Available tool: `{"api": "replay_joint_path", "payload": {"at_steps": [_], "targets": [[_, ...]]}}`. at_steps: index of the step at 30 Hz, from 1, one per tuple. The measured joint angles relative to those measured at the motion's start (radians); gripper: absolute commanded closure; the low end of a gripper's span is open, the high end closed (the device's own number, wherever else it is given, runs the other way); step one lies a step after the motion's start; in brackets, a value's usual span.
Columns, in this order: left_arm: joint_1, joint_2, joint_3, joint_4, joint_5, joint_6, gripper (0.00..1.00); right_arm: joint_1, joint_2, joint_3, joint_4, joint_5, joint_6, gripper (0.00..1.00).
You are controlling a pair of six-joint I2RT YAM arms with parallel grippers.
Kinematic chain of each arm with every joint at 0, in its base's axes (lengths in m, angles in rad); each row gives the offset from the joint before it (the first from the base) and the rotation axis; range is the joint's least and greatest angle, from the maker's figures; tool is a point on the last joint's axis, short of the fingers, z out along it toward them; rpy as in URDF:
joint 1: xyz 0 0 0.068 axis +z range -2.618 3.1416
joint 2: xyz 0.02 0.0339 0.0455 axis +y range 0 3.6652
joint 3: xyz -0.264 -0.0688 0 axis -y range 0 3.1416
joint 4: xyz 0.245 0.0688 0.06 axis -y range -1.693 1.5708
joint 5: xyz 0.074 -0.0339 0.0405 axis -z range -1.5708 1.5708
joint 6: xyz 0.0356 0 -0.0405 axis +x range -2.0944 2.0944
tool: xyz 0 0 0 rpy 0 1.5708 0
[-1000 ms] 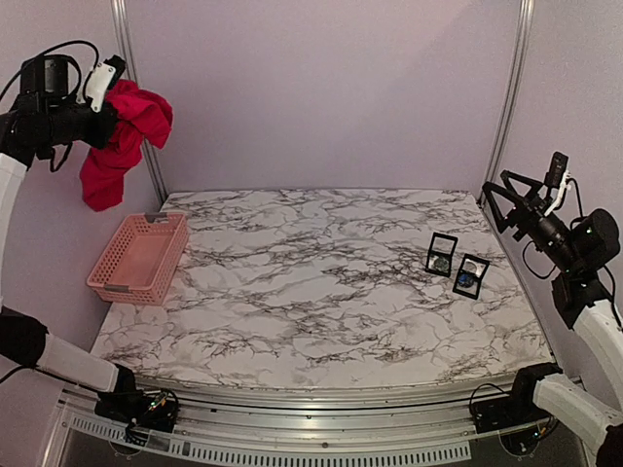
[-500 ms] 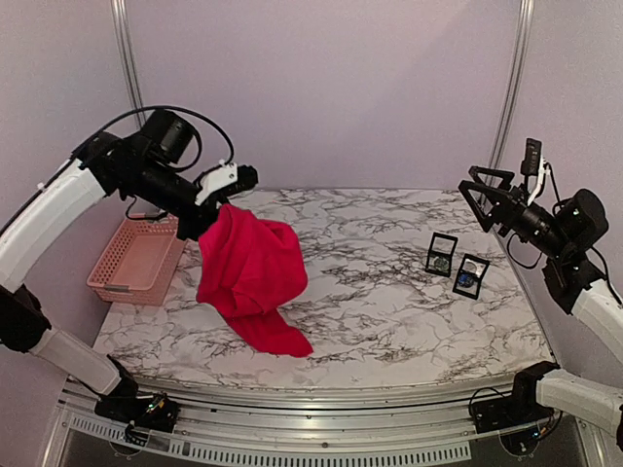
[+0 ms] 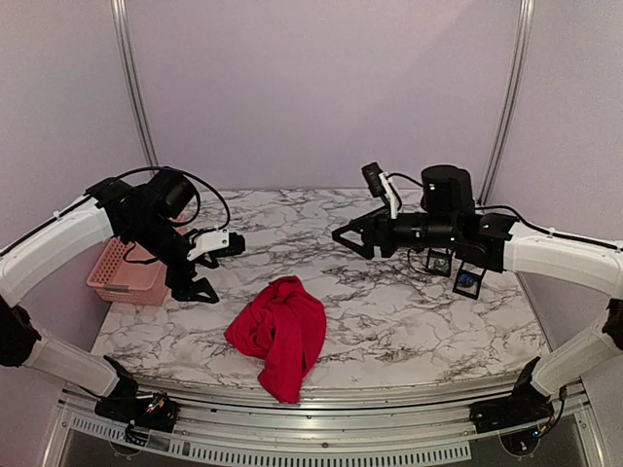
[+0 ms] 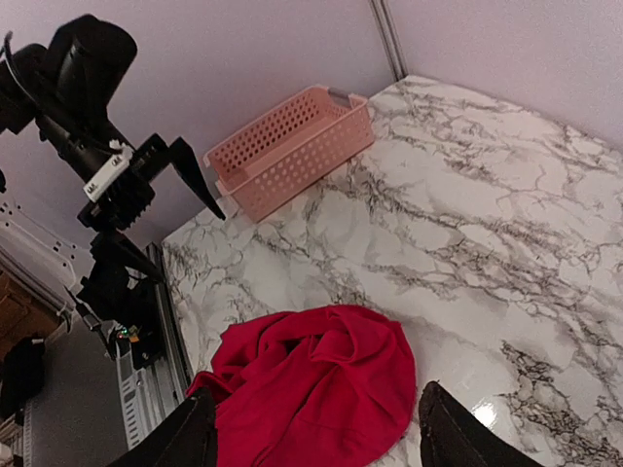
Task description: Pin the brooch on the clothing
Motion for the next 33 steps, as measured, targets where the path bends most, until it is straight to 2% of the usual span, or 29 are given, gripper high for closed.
{"api": "replay_joint_path", "payload": {"at_steps": [3, 5, 7, 10, 11, 12, 15, 16, 20, 24, 29, 33], "targets": [[0.028, -0.066, -0.09, 0.027, -0.004, -0.01, 0.12, 0.114, 0.197, 0.122, -0.127, 0.024, -0.029, 0.37], [0.04, -0.092, -0.145, 0.05, -0.01, -0.019, 0.09, 0.168, 0.286, 0.152, -0.175, 0.029, -0.029, 0.33], [0.055, -0.116, -0.196, 0.073, -0.02, -0.029, 0.07, 0.217, 0.348, 0.153, -0.223, 0.032, -0.011, 0.28], [0.074, -0.147, -0.23, 0.096, -0.026, -0.042, 0.06, 0.277, 0.406, 0.154, -0.265, 0.028, 0.029, 0.3], [0.077, -0.153, -0.231, 0.101, -0.027, -0.045, 0.06, 0.293, 0.421, 0.158, -0.272, 0.022, 0.044, 0.34], [0.08, -0.16, -0.231, 0.109, -0.027, -0.048, 0.06, 0.307, 0.438, 0.167, -0.28, 0.014, 0.06, 0.45], [0.082, -0.166, -0.231, 0.125, -0.026, -0.053, 0.06, 0.329, 0.492, 0.204, -0.277, -0.016, 0.1, 0.97], [0.082, -0.166, -0.231, 0.129, -0.026, -0.055, 0.06, 0.33, 0.505, 0.211, -0.273, -0.021, 0.104, 1.0], [0.082, -0.166, -0.23, 0.134, -0.022, -0.06, 0.06, 0.329, 0.531, 0.221, -0.281, -0.005, 0.121, 1.0], [0.083, -0.155, -0.201, 0.106, 0.02, -0.055, 0.07, 0.307, 0.481, 0.208, -0.294, 0.024, 0.104, 1.0], [0.072, -0.108, -0.11, 0.065, 0.072, -0.04, 0.08, 0.166, 0.253, 0.138, -0.28, -0.051, 0.079, 1.0], [0.057, -0.052, -0.033, 0.052, 0.073, -0.032, 0.1, 0.086, 0.092, 0.202, -0.301, -0.067, 0.014, 1.0]]}}
